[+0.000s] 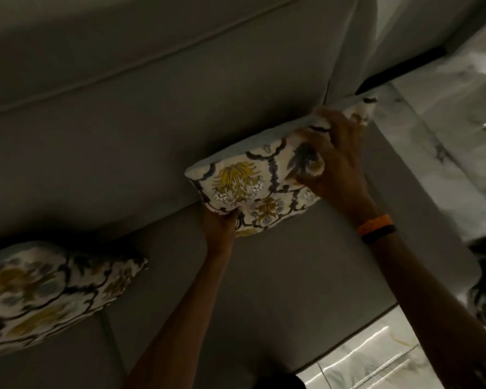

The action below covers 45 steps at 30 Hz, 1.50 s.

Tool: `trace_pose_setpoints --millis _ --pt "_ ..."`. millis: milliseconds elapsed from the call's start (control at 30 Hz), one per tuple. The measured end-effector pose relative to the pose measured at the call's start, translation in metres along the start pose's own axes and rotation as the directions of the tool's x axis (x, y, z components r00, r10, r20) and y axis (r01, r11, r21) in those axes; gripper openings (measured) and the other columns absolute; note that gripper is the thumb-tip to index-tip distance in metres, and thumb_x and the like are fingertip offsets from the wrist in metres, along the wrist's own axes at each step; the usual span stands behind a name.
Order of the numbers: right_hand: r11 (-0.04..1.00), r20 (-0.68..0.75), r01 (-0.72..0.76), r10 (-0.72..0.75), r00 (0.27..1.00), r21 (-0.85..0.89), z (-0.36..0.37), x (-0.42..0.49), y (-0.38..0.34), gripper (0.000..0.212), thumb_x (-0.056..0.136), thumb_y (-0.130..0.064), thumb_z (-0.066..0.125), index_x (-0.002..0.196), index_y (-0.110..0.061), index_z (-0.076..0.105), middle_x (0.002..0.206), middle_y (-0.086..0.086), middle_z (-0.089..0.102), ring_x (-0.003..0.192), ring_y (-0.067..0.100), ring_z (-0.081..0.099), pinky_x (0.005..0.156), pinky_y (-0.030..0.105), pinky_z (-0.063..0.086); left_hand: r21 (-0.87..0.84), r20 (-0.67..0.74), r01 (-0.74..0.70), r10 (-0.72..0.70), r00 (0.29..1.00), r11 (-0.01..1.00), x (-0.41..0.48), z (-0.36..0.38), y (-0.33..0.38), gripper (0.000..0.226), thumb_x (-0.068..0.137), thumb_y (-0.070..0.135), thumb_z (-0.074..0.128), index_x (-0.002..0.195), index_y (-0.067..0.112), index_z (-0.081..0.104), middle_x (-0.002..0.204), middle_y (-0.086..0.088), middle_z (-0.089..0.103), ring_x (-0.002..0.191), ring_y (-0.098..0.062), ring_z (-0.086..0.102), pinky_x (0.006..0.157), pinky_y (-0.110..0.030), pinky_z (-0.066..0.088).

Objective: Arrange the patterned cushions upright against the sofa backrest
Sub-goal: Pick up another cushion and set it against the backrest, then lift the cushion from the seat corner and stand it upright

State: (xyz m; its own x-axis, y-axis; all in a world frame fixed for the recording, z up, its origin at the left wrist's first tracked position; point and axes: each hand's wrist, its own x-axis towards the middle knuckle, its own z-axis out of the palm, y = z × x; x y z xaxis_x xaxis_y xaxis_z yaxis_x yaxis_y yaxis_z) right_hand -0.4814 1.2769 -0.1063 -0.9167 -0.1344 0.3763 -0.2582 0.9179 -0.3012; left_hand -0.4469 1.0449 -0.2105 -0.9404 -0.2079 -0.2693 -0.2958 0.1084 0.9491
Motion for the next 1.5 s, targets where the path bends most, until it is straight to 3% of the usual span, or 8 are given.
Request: trace_pose_setpoints --millis 167,300,500,633,733,800,1033,1500 --pt "0.606 0.248 -0.561 0.523 0.815 0.564 0.042 -0.055 0.076 0.140 0.059 -0.057 0.086 0.159 -0.011 -0.001 0.166 0.008 0.012 0.147 -0.011 0.019 0.116 0.005 0.024 0.071 0.135 0.024 -0.034 0.990 0.997 0.007 0.006 -0.022 0.082 0.068 -0.017 0.075 0.139 -0.001 0.037 0.140 -0.011 0.052 0.127 -0.017 0.055 0.098 -0.016 0.048" --pt "0.470 0.569 -0.716 0.438 0.696 0.515 0.072 -0.047 0.114 0.137 0.058 -0.001 0.094 0.161 -0.017 0.004 0.163 0.006 0.031 0.145 0.015 0.038 0.118 0.051 0.039 0.028 0.227 0.186 -0.187 0.956 0.982 0.007 0.002 -0.026 0.068 0.075 -0.002 0.079 0.133 0.013 0.047 0.117 0.006 0.060 0.112 -0.003 0.062 0.075 -0.008 0.053" --pt "0.549 0.407 -0.657 0.518 0.753 0.517 0.076 -0.051 0.115 0.118 0.056 -0.022 0.096 0.153 -0.016 0.029 0.147 -0.010 0.046 0.128 -0.011 0.048 0.101 0.004 0.043 -0.018 0.257 0.273 -0.259 0.931 0.962 0.010 0.009 -0.004 0.138 0.033 0.047 0.096 0.148 0.007 0.029 0.150 -0.016 0.042 0.141 -0.034 0.036 0.114 -0.051 0.036" --pt "0.525 0.341 -0.674 0.595 0.727 0.521 0.084 -0.078 0.083 0.107 0.073 -0.009 0.088 0.155 -0.005 0.020 0.156 0.004 0.034 0.141 0.012 0.040 0.116 0.035 0.042 0.027 0.172 0.208 -0.210 0.963 0.978 0.008 0.016 -0.007 0.159 0.021 0.079 0.079 0.149 0.005 0.021 0.157 -0.018 0.029 0.145 -0.030 0.031 0.121 -0.048 0.027" --pt "0.378 0.382 -0.839 0.762 0.522 0.392 0.095 -0.116 0.041 0.105 0.081 -0.034 0.084 0.159 -0.016 0.016 0.165 0.006 0.024 0.150 0.024 0.030 0.121 0.046 0.033 0.290 0.137 0.070 -0.114 0.984 0.954 -0.008 -0.010 -0.032 0.137 0.040 0.079 0.074 0.150 0.017 0.021 0.156 -0.011 0.029 0.144 -0.028 0.029 0.115 -0.037 0.029" --pt "0.363 0.398 -0.897 0.806 0.438 0.253 0.104 -0.145 -0.001 0.100 0.084 -0.042 0.079 0.159 -0.016 0.018 0.166 0.010 0.022 0.151 0.032 0.027 0.121 0.050 0.030 0.408 0.187 -0.005 -0.078 0.979 0.913 -0.027 -0.041 -0.062 0.122 0.054 0.061 0.082 0.151 0.027 0.017 0.158 -0.006 0.025 0.145 -0.026 0.023 0.115 -0.043 0.029" --pt "0.747 0.618 -0.664 0.504 0.603 0.038 0.159 -0.231 -0.216 0.087 0.088 -0.046 0.070 0.158 -0.019 0.024 0.164 0.009 0.025 0.150 0.031 0.026 0.121 0.052 0.028 0.857 0.257 -0.109 -0.235 0.937 0.504 -0.132 -0.227 -0.164 0.095 0.081 0.064 0.058 0.153 0.026 0.010 0.160 -0.005 0.019 0.149 -0.028 0.012 0.114 -0.060 0.027" --pt "0.821 0.879 -0.523 0.056 0.473 0.229 0.298 -0.342 -0.739 0.087 0.089 -0.049 0.071 0.158 -0.019 0.027 0.160 0.010 0.032 0.145 0.029 0.037 0.116 0.049 0.039 0.797 -0.300 0.345 -0.172 0.938 0.496 -0.276 -0.802 -0.241 0.078 0.085 0.043 0.067 0.147 0.010 0.033 0.154 -0.019 0.032 0.144 -0.039 0.026 0.114 -0.062 0.026"
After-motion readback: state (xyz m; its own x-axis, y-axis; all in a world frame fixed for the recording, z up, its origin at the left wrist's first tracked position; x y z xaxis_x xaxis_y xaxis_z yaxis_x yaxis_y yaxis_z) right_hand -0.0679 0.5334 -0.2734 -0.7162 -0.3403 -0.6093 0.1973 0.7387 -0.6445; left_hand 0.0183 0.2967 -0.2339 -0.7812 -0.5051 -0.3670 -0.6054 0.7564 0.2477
